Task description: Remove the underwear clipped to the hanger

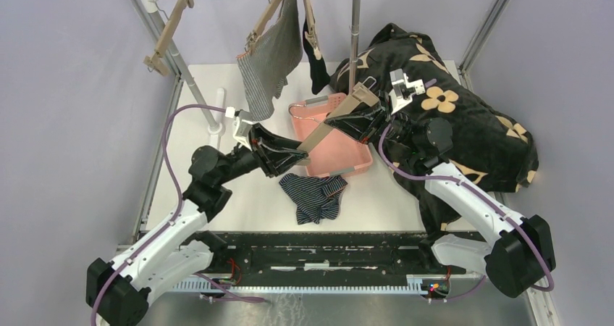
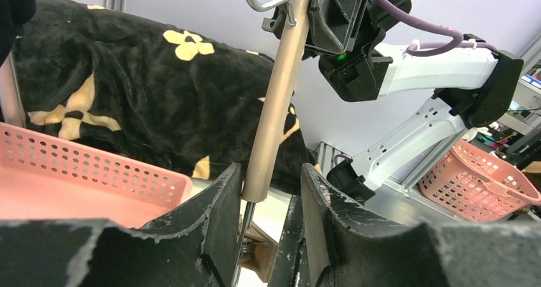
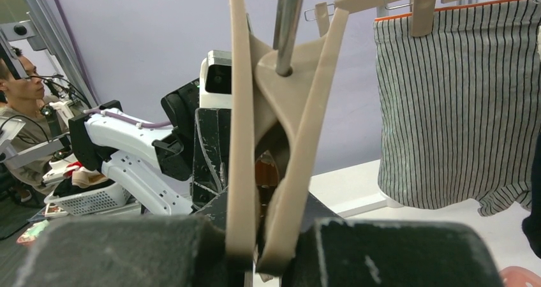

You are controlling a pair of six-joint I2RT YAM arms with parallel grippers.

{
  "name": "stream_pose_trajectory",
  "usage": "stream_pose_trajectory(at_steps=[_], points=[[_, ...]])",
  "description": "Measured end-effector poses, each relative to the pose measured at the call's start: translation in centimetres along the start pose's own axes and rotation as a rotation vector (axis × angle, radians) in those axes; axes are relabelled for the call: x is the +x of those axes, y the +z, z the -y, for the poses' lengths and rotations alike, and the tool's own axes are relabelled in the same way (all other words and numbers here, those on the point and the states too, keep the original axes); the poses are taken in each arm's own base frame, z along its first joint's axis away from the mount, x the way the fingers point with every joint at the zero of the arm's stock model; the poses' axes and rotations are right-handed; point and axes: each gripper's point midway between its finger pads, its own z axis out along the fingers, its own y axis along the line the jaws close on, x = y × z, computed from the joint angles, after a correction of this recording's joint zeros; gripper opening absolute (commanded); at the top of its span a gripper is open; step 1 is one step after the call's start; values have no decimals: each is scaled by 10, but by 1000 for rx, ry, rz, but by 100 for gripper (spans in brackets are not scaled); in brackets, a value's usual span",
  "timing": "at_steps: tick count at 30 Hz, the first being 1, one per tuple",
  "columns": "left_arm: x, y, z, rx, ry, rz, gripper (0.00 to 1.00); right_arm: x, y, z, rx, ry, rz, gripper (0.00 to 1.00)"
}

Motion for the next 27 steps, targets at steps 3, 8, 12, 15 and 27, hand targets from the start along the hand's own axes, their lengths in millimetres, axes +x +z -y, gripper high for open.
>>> stream_pose_trajectory(at_steps=[3,8,12,15,27], points=[[2,1,-1,4,-5,-11,32,1,0,-1,-6,4,-5,1],[7,4,-5,1,-16,-26,31,3,0,-4,-20,6,-15,1],[8,7,-4,17,-20,-40,3,5,1,-4,-22,10,-19,1],[10,6,3,62,-8,-52,3,6,0,-2,-16,35,-23,1],[-6,-4,16,15,-11,-82,3,7,-2,7,70,-22,-29,49]])
